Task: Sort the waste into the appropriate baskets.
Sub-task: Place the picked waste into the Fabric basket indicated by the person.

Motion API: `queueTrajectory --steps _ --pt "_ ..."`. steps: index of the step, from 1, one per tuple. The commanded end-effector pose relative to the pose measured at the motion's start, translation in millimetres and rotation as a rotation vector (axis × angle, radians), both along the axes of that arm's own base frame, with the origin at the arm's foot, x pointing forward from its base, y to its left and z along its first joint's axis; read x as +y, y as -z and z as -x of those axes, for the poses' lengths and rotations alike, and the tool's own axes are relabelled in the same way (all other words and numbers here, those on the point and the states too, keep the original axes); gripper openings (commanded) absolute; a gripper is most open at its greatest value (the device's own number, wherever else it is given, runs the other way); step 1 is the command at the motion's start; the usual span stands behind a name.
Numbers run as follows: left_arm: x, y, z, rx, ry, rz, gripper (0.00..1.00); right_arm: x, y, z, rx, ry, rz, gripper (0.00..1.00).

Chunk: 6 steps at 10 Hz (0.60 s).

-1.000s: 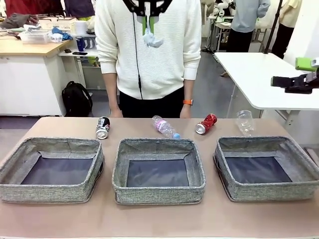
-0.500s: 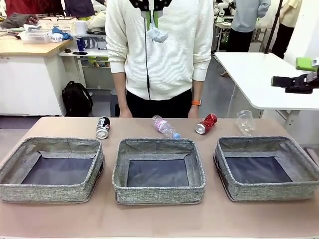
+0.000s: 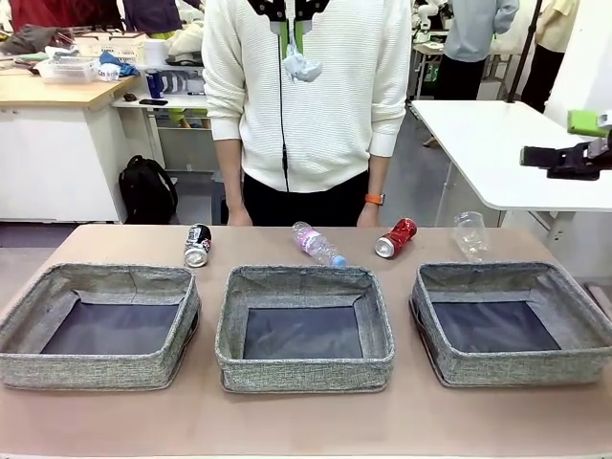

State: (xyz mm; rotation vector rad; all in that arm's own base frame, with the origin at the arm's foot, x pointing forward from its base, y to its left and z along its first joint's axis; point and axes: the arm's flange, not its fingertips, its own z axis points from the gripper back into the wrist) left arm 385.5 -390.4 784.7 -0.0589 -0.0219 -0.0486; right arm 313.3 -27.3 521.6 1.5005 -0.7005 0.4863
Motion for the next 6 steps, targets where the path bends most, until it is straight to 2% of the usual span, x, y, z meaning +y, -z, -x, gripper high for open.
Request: queueTrajectory --steps 1,6 --pt "2.2 -0.3 2.4 -0.001 0.009 -0.011 0.09 1.3 -1.4 -2.7 -0.03 0.002 -0.019 1.0" --pt "2.2 -0.3 2.4 -0.001 0.009 -0.011 0.09 1.3 -1.4 -2.7 -0.03 0.002 -0.019 1.0"
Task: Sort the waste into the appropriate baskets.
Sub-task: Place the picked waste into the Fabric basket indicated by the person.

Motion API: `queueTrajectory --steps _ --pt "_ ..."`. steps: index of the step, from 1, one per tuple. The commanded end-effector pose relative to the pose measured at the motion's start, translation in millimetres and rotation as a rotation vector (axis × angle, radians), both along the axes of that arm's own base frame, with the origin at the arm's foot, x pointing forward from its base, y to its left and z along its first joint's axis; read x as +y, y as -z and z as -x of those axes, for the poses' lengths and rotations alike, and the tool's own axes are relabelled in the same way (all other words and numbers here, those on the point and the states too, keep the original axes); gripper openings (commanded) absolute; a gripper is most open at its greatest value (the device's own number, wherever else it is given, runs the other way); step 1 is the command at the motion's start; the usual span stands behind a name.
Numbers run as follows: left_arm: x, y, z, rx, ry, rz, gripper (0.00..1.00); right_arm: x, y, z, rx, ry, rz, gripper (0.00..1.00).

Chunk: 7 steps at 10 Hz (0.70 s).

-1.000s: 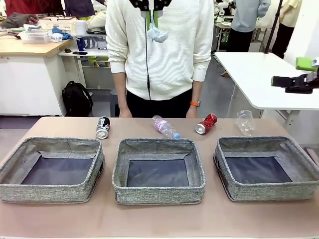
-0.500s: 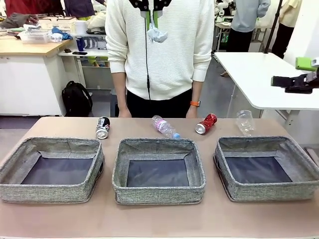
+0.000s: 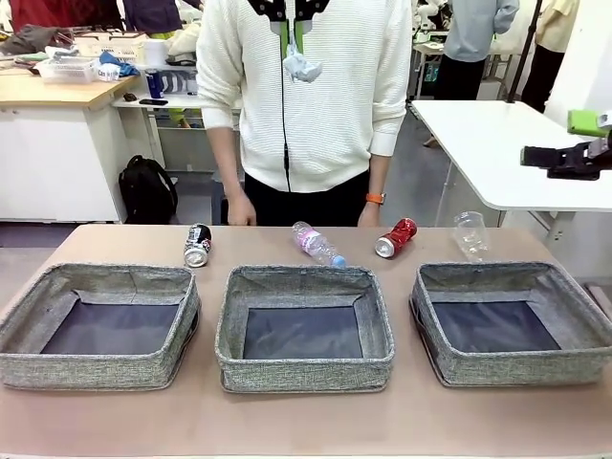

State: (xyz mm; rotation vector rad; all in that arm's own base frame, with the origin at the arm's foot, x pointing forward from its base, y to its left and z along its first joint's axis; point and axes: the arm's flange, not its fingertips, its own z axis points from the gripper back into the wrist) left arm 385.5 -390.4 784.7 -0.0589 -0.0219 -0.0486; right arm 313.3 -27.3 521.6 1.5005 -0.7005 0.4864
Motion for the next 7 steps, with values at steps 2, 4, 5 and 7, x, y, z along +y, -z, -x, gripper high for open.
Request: queueTrajectory --steps 2,4,5,7 --pt "2.2 -0.3 2.4 -0.001 0.009 -0.011 0.09 1.3 -1.4 -2.7 -0.03 0.002 -0.019 1.0" --pt "2.2 -0.3 2.4 -0.001 0.009 -0.011 0.09 1.3 -1.4 -2.7 -0.03 0.002 -0.019 1.0" --pt "2.2 -0.3 2.4 -0.001 0.009 -0.011 0.09 1.3 -1.4 -2.7 -0.03 0.002 -0.019 1.0" --pt "2.2 -0.3 2.4 -0.001 0.009 -0.011 0.09 1.3 -1.4 -2.7 -0.03 0.002 -0.019 1.0"
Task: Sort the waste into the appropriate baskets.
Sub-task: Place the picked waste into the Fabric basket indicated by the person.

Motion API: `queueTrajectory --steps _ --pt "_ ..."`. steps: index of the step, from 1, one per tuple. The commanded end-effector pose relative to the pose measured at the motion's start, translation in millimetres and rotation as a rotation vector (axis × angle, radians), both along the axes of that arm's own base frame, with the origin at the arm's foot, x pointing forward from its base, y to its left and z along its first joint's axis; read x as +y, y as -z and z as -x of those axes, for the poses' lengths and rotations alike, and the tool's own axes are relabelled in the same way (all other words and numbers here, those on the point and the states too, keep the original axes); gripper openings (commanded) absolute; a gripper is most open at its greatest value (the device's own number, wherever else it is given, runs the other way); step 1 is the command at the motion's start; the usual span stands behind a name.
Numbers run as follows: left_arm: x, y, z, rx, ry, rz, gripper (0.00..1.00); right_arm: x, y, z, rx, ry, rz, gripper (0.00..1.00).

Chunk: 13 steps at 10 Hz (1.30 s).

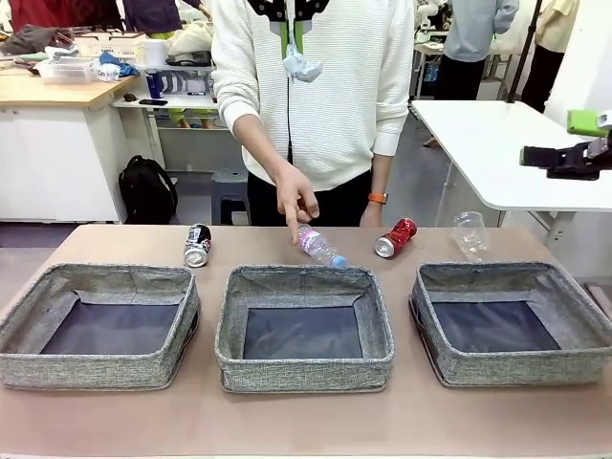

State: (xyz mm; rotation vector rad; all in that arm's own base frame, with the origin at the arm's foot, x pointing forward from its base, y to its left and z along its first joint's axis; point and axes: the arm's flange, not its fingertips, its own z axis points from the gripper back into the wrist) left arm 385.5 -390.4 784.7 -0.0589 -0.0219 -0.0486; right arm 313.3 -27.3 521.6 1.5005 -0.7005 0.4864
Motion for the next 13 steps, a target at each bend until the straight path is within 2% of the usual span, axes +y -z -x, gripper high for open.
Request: queueTrajectory --steps 1,7,8,9,11,13 --pt "2 0 2 -0.001 0.009 -0.011 0.09 1 -1 -3 -0.03 0.002 -0.019 1.0" --pt "0 0 0 0.0 0.0 0.0 0.09 1 -1 -3 -0.03 0.002 -0.019 1.0" --pt "0 6 6 -0.082 0.036 0.04 0.09 1 -1 -3 -0.03 0.002 -0.019 1.0" --pt "-4 28 18 -0.085 0.104 0.0 0.09 1 -1 -3 -0.03 0.002 -0.019 1.0" --pt "-4 90 38 -0.039 0.137 -0.037 0.09 1 -1 -3 -0.03 0.002 -0.019 1.0" --pt "4 157 55 -0.037 0.11 -0.045 0.09 1 -1 -3 -0.03 0.002 -0.019 1.0"
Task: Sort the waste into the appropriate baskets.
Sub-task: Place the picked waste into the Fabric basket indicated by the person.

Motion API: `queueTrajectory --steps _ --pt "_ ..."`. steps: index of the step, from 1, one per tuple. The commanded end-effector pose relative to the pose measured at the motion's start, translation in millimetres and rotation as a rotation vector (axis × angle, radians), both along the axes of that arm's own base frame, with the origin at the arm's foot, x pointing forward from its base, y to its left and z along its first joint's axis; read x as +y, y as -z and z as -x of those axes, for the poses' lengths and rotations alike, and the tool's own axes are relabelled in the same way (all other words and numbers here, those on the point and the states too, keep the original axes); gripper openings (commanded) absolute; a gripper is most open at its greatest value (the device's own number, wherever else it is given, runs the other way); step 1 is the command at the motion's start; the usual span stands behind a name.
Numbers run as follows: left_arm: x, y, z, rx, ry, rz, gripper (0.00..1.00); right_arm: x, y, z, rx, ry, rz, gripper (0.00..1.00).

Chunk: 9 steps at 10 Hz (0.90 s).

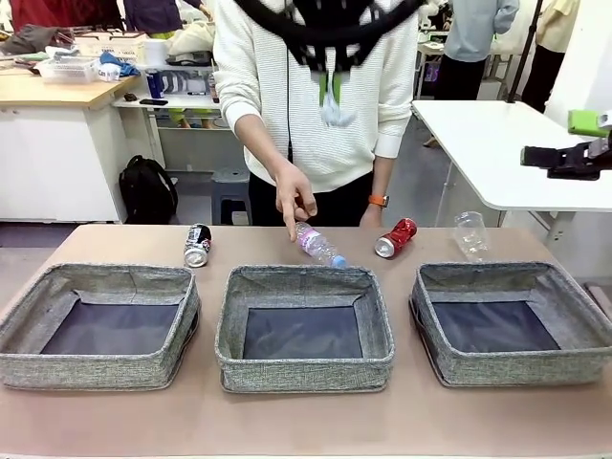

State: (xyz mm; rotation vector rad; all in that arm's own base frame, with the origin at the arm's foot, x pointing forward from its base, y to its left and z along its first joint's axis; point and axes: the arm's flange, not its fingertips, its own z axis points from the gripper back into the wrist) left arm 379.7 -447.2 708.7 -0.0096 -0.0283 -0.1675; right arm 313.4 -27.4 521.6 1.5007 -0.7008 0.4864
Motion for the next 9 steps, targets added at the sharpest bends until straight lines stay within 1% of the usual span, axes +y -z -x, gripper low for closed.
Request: queueTrajectory --steps 1,2,3,4,5,7,9 --pt "64 114 57 -0.054 -0.023 0.051 0.09 1 -1 -3 -0.03 0.002 -0.018 1.0" --pt "67 148 62 -0.089 -0.054 0.055 0.09 1 -1 -3 -0.03 0.002 -0.018 1.0" --pt "76 182 64 -0.107 -0.082 0.064 0.09 1 -1 -3 -0.03 0.002 -0.018 1.0" --pt "84 208 65 -0.137 -0.1 0.058 0.09 1 -1 -3 -0.03 0.002 -0.018 1.0" --pt "89 228 67 -0.146 -0.095 0.076 0.09 1 -1 -3 -0.03 0.002 -0.018 1.0" --pt "97 253 63 -0.121 -0.091 0.085 0.09 1 -1 -3 -0.03 0.002 -0.018 1.0" --pt "95 259 62 -0.122 -0.09 0.078 0.09 1 -1 -3 -0.03 0.002 -0.018 1.0"
